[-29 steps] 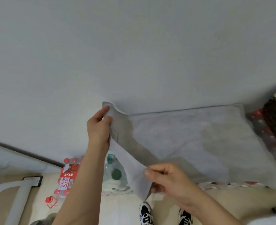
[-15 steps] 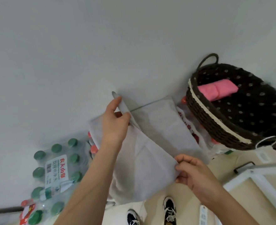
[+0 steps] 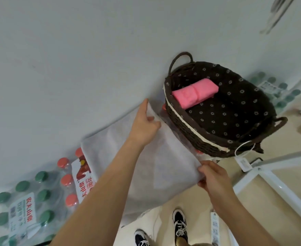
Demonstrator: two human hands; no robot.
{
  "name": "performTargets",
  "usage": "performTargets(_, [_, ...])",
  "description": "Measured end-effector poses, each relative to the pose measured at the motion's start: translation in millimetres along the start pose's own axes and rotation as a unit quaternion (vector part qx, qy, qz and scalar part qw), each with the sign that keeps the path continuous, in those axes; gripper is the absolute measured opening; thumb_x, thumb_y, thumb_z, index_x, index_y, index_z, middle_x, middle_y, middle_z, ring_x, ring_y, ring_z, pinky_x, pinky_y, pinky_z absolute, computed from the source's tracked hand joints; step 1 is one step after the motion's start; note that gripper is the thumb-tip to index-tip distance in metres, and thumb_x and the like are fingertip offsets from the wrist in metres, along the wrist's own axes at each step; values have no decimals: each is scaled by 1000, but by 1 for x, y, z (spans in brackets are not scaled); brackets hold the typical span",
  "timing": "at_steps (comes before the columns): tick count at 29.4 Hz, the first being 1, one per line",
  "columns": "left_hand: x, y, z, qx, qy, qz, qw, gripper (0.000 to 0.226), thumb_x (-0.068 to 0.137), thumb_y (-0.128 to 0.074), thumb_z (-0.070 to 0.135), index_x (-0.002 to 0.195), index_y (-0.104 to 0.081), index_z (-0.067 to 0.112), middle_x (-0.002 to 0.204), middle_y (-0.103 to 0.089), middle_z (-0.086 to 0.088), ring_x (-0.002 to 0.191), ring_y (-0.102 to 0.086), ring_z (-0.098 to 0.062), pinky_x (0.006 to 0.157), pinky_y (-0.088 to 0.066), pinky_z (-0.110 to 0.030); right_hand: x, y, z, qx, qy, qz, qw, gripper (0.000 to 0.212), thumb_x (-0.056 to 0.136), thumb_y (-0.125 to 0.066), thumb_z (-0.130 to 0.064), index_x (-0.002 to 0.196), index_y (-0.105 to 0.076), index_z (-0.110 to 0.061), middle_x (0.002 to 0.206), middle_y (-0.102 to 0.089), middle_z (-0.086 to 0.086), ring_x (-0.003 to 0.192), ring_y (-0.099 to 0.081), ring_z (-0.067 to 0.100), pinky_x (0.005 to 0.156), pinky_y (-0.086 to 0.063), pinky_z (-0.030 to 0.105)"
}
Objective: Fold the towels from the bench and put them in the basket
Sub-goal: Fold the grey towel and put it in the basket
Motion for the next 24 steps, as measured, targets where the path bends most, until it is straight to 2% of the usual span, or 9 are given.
performTargets(2, [-12, 7, -7, 34, -21, 13, 999, 77, 82, -57, 3, 147, -29, 34, 147, -39, 7, 114, -55, -10, 77, -54, -20, 6, 4, 5, -57, 8, 18, 998, 20, 91, -49, -7, 80, -64, -15, 85, -63, 5, 79, -54, 21, 74, -46, 39])
performTargets(5, [-54, 44, -31, 108, -27, 132, 985, 58, 84, -58, 3, 134, -48, 31, 136, -46, 9, 105, -54, -5, 82, -49, -15, 8, -1, 8, -78, 5, -30, 996, 14, 96, -49, -25, 91, -61, -30, 100, -64, -6, 93, -59, 11, 77, -46, 33])
performTargets(6, [-73, 57, -44, 142, -3, 170, 975, 52, 85, -59, 5, 130, -51, 30, 133, -48, 5, 104, -54, -8, 83, -48, -17, 9, -4, 9, -75, -2, -57, 996, 11, 97, -48, -31, 94, -59, -32, 101, -61, -11, 92, -58, 5, 76, -46, 30])
performTargets(8, [-111, 76, -77, 226, 66, 205, 950, 47, 83, -63, 11, 126, -53, 26, 129, -50, -5, 109, -53, -20, 93, -48, -34, 11, -8, 14, -75, -21, -100, 992, 12, 97, -47, -38, 106, -53, -33, 100, -55, -21, 89, -54, -2, 87, -46, 31])
performTargets(11, [-155, 83, -113, 295, 152, 191, 924, 51, 83, -66, 21, 130, -49, 20, 127, -49, -13, 112, -50, -31, 92, -43, -42, 17, -16, 22, -42, -62, -156, 985, 24, 95, -49, -43, 117, -53, -35, 111, -61, -18, 102, -57, 5, 94, -45, 36])
performTargets(14, [-174, 83, -124, 254, 168, 209, 929, 51, 84, -65, 31, 130, -43, 27, 115, -59, -4, 93, -60, -23, 78, -51, -38, 25, -20, 26, 17, -82, -153, 985, 20, 96, -51, -36, 113, -62, -32, 113, -69, -8, 107, -61, 12, 80, -48, 31])
performTargets(18, [-168, 79, -120, 172, 177, 220, 944, 39, 86, -65, 25, 116, -42, 35, 76, -62, 7, 64, -61, -9, 57, -53, -31, 28, -28, 29, 81, -89, -172, 978, 28, 96, -52, -25, 118, -65, -13, 114, -71, 6, 105, -67, 22, 83, -52, 39])
performTargets(21, [-169, 82, -118, 149, 159, 244, 945, 20, 88, -63, 19, 98, -50, 31, 71, -60, 2, 62, -58, -13, 52, -47, -28, 24, -28, 24, 93, -85, -184, 975, 26, 95, -51, -17, 112, -66, -4, 108, -72, 11, 99, -69, 22, 70, -57, 32])
performTargets(24, [-186, 88, -131, 99, 152, 234, 955, 23, 87, -62, 7, 80, -57, 28, 69, -61, 8, 66, -56, -9, 54, -42, -18, 20, -22, 24, 65, -92, -230, 967, 24, 93, -53, -9, 113, -65, -5, 110, -72, 11, 104, -68, 25, 77, -57, 34])
Point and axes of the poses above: each hand's wrist, its own x-axis towards the middle knuckle, its own y-axis out of the back of the hand, z = x × y, the point moved 6 cm from there along x, towards the middle knuckle
